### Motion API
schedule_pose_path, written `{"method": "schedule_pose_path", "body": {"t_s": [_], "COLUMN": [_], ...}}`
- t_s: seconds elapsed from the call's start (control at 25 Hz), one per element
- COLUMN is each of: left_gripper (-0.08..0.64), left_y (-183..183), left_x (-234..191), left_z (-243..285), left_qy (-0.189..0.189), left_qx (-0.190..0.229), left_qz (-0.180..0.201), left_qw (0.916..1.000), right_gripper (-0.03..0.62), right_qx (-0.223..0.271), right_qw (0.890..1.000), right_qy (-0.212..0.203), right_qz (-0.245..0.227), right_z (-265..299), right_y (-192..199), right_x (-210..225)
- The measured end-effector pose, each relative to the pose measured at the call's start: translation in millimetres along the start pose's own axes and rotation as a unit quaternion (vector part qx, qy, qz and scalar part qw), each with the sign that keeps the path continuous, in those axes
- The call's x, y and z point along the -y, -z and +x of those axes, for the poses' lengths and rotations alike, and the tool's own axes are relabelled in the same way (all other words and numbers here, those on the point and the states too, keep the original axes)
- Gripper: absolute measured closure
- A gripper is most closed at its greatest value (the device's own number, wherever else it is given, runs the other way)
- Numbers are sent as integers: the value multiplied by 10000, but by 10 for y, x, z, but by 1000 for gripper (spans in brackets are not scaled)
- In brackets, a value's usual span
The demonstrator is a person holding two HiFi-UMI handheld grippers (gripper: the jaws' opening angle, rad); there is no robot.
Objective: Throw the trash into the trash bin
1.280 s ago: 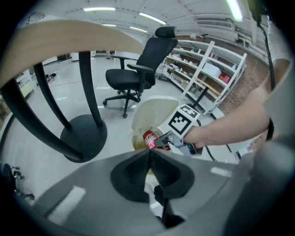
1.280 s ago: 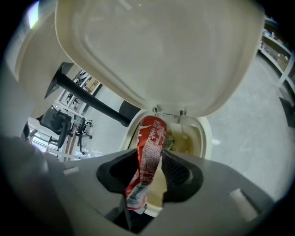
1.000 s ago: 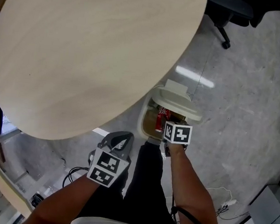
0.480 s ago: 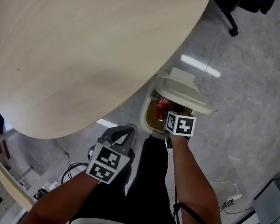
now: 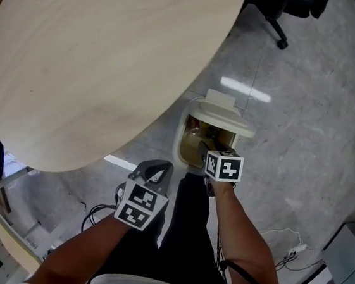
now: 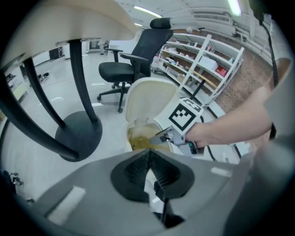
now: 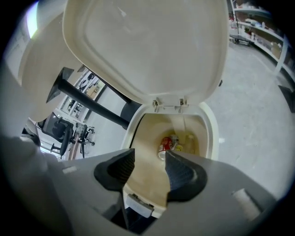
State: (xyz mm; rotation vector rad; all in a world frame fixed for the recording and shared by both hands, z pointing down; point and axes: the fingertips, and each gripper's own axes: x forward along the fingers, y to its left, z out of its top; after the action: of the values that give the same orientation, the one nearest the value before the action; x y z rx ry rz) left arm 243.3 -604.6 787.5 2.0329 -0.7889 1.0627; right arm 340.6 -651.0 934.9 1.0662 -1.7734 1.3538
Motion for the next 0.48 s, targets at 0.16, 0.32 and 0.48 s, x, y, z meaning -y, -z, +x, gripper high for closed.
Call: {"method": "schedule_pose_path", "body": {"t_s": [0.16,0.32,0.48], "left_gripper": [551,551,551], "left_y": [38,-147,-356], "left_x": [122,160,335], "left_z": [-44,-212,-518], "left_qy": [91,73,157], "left_qx": [32,294,588], "left_qz": [-24,176,520], "left_qw": [10000,9994,9968], "right_gripper": [417,545,589], "right_qx": [233,600,932], "right_qw": [9997,9976,9945], "right_qy": [-24,-57,-312], "right_qz": [-104,-347,-347], "right_z": [-247,-609,-1113], "right_y": [-36,-222,-309], "right_x": [-89,-238,-433]}}
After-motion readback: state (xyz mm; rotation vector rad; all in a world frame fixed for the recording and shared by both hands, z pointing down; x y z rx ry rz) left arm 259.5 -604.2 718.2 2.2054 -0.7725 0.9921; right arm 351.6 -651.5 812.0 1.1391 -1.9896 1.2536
